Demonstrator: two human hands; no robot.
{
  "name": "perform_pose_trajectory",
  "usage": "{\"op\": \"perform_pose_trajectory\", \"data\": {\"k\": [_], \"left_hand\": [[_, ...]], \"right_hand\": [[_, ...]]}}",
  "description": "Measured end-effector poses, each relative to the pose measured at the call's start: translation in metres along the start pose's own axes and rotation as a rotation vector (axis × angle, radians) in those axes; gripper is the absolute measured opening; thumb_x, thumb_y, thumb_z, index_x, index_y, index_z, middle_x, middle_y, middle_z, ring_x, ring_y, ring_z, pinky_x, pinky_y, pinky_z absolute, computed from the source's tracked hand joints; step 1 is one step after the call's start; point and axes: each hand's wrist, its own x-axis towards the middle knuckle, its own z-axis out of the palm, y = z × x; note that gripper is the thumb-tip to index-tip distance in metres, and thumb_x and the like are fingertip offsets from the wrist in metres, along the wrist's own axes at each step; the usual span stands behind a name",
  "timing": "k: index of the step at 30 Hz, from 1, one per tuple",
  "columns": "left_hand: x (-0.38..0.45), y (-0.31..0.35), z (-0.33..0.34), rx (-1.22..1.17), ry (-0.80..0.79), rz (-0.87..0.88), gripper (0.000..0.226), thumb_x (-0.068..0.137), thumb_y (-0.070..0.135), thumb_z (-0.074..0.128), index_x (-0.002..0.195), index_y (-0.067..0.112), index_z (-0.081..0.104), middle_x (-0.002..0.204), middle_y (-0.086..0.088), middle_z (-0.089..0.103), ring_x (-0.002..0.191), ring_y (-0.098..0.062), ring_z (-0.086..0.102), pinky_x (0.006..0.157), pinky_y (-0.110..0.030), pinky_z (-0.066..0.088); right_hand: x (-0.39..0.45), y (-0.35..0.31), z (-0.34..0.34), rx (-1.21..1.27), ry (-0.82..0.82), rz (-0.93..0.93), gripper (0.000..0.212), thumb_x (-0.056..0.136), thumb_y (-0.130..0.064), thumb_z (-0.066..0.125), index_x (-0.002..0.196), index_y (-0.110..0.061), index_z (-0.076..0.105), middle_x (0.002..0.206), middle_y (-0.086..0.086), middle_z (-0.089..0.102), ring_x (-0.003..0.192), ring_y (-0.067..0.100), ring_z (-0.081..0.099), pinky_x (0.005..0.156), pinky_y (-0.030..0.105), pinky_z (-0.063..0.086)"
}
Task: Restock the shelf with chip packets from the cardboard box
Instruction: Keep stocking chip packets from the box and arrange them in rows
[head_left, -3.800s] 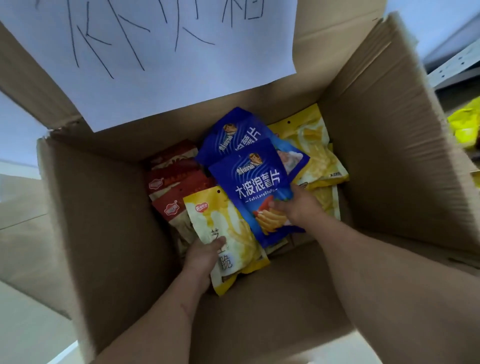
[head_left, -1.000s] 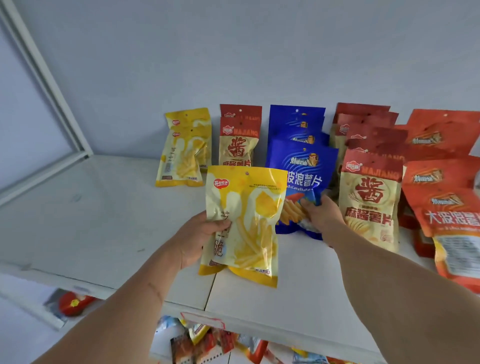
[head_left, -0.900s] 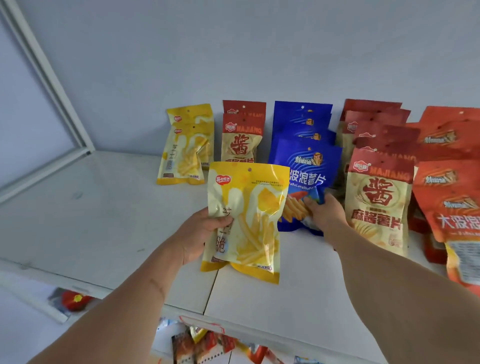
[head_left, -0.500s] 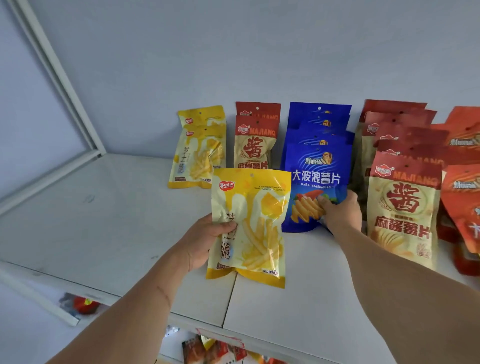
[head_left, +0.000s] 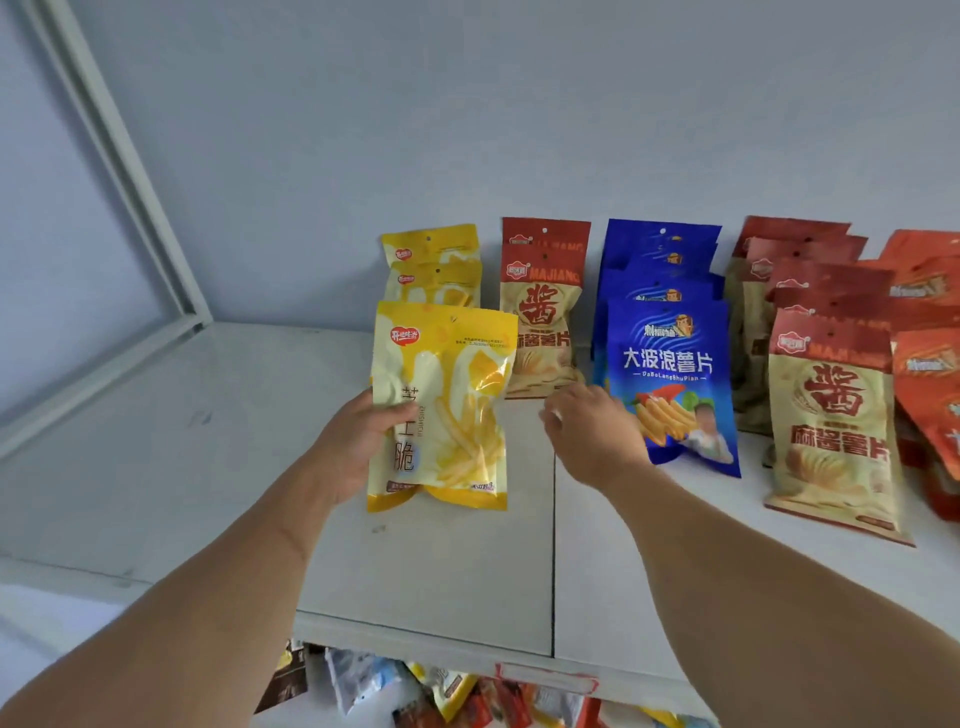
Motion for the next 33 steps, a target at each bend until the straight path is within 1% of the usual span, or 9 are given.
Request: {"op": "perform_pose_trajectory", "data": {"k": [3,6,10,13,16,24,27,31,33], "left_hand": [[0.02,0.011,-0.017,0.01,0.028,0.02,0.036,0.093,0.008,0.065,0.128,0.012,0.065,0.122,-0.019,0.071,0.111,-0.042,0.068,0.096,-0.066,0.05],[0.039,0.023,-0.032,0.032,0.061,0.049,0.035,0.092,0.01,0.067,0.127,0.014,0.066,0.12,-0.017,0.073,0.11,-0.041,0.069,0.094,-0.064,0.052],[0.065,0.034,-0.049,0.057,0.086,0.061,0.033,0.093,0.01,0.067,0.126,0.013,0.067,0.116,-0.015,0.075,0.108,-0.039,0.07,0.094,-0.06,0.054],[0.085,0.038,-0.054,0.073,0.06,0.047,0.029,0.096,0.009,0.063,0.125,0.013,0.067,0.114,-0.013,0.076,0.104,-0.035,0.072,0.089,-0.053,0.057],[0.112,0.039,-0.057,0.07,0.038,0.042,0.029,0.096,0.008,0.063,0.124,0.012,0.067,0.112,-0.012,0.076,0.101,-0.033,0.073,0.086,-0.051,0.059],[0.178,0.032,-0.059,0.116,0.011,0.033,0.03,0.092,0.013,0.07,0.122,0.015,0.068,0.111,-0.006,0.077,0.105,-0.026,0.072,0.096,-0.047,0.055],[0.197,0.029,-0.061,0.116,0.009,0.042,0.028,0.09,0.014,0.073,0.118,0.015,0.068,0.111,-0.006,0.077,0.102,-0.023,0.073,0.093,-0.045,0.057],[0.208,0.026,-0.059,0.175,0.079,0.112,0.02,0.086,0.023,0.079,0.103,0.023,0.069,0.101,0.003,0.077,0.095,-0.017,0.073,0.083,-0.037,0.059],[0.207,0.023,-0.061,0.241,0.137,0.154,0.027,0.083,0.032,0.081,0.106,0.024,0.068,0.101,0.007,0.075,0.094,-0.014,0.072,0.084,-0.036,0.058]], "right_hand": [[0.013,-0.024,0.016,-0.074,-0.061,-0.104,0.031,0.105,-0.03,0.036,0.111,-0.017,0.063,0.114,0.002,0.063,0.106,0.023,0.054,0.088,0.036,0.041],[0.031,-0.039,0.03,-0.078,-0.108,-0.16,0.031,0.106,-0.029,0.036,0.114,-0.016,0.062,0.113,0.004,0.063,0.105,0.024,0.055,0.086,0.034,0.04],[0.052,-0.054,0.049,-0.057,-0.157,-0.183,0.035,0.107,-0.035,0.035,0.121,-0.017,0.061,0.117,0.003,0.062,0.111,0.025,0.055,0.094,0.036,0.041],[0.065,-0.066,0.057,-0.043,-0.224,-0.163,0.041,0.105,-0.046,0.036,0.125,-0.02,0.061,0.119,0.0,0.062,0.115,0.023,0.053,0.095,0.037,0.043],[0.078,-0.074,0.06,-0.039,-0.249,-0.14,0.046,0.104,-0.052,0.034,0.127,-0.022,0.061,0.119,0.0,0.063,0.115,0.022,0.054,0.094,0.037,0.044],[0.097,-0.09,0.079,-0.055,-0.275,-0.015,0.046,0.103,-0.054,0.035,0.133,-0.027,0.056,0.117,-0.002,0.062,0.112,0.02,0.054,0.089,0.036,0.046],[0.104,-0.095,0.086,-0.037,-0.265,0.047,0.047,0.102,-0.056,0.036,0.135,-0.028,0.055,0.123,-0.003,0.06,0.116,0.019,0.052,0.093,0.036,0.046],[0.11,-0.097,0.091,-0.038,-0.242,0.096,0.048,0.101,-0.056,0.038,0.137,-0.028,0.053,0.127,-0.005,0.058,0.119,0.018,0.049,0.096,0.035,0.045],[0.108,-0.098,0.092,-0.038,-0.253,0.103,0.05,0.101,-0.056,0.039,0.14,-0.027,0.051,0.129,-0.004,0.057,0.121,0.018,0.048,0.098,0.036,0.045]]}}
